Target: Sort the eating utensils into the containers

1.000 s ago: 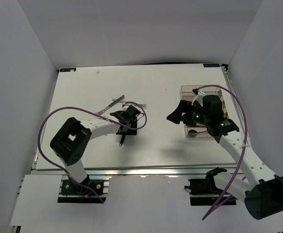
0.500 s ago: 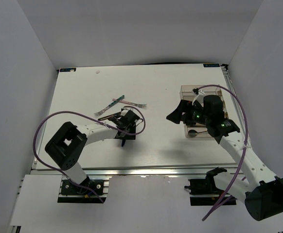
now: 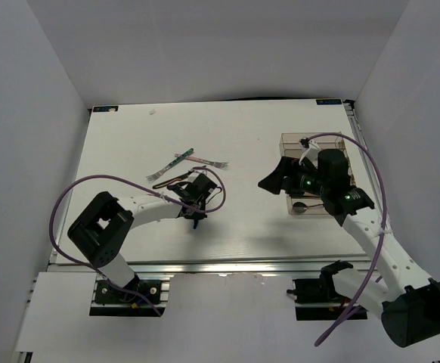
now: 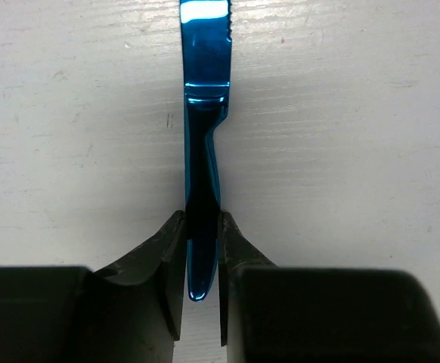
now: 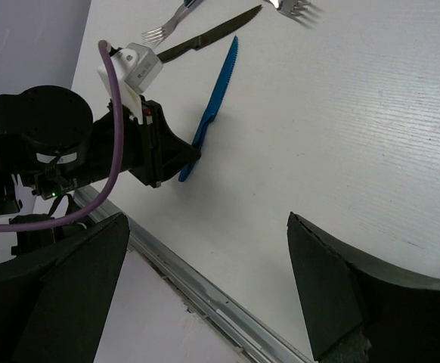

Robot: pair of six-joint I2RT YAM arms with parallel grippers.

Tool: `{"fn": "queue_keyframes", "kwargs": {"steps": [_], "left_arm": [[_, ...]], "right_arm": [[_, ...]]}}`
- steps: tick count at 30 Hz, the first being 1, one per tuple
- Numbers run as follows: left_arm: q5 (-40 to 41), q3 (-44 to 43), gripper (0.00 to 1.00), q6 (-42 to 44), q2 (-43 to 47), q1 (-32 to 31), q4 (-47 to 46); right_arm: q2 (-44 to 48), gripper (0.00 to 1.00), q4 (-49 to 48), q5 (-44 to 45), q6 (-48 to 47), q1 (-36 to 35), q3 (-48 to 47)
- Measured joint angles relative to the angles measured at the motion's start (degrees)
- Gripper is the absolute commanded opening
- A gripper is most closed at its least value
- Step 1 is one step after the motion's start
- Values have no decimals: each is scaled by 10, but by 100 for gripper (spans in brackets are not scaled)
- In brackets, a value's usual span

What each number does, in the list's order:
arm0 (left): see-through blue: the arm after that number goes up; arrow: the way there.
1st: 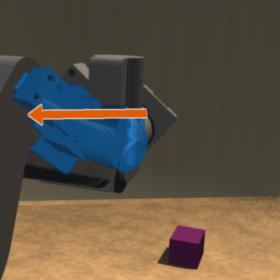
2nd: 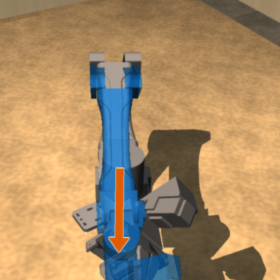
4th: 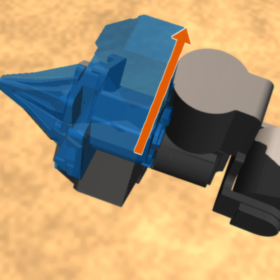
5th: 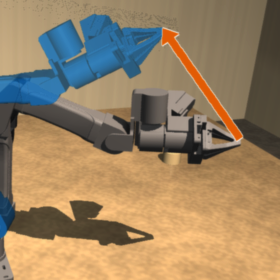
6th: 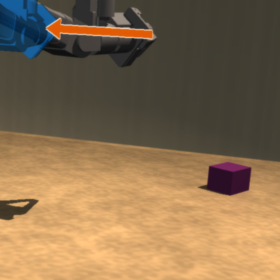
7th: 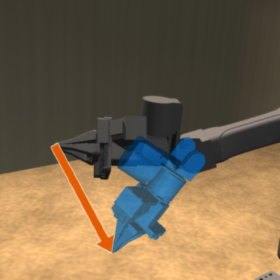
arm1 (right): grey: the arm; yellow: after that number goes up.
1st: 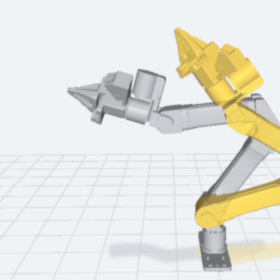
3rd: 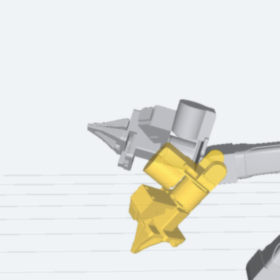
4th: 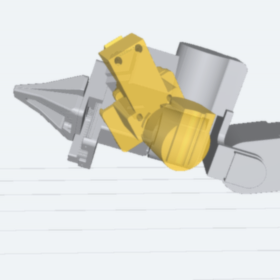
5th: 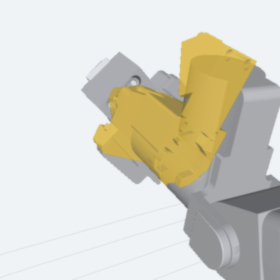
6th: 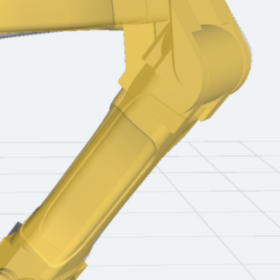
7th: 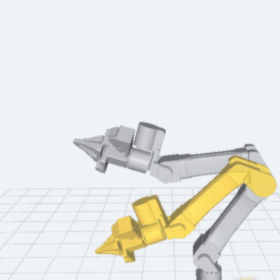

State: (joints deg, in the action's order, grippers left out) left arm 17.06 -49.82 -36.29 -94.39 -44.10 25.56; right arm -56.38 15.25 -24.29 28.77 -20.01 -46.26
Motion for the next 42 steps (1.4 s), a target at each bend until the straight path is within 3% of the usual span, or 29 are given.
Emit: {"fn": "queue_keyframes", "kwargs": {"steps": [1,2,3,20,42], "left_arm": [[-1,1,15,2,0,0,-1],[-2,2,2,5,0,0,-3],[-2,3,0,5,0,0,-4],[18,-24,0,-1,-4,-29,34],[-40,-13,0,-7,28,-37,90]], "right_arm": [[4,89,0,-2,0,0,0],[8,89,-1,-3,1,0,0],[11,89,-2,-5,1,0,0],[-33,89,-53,-31,8,0,59],[-99,88,-176,-80,54,-39,132]]}}
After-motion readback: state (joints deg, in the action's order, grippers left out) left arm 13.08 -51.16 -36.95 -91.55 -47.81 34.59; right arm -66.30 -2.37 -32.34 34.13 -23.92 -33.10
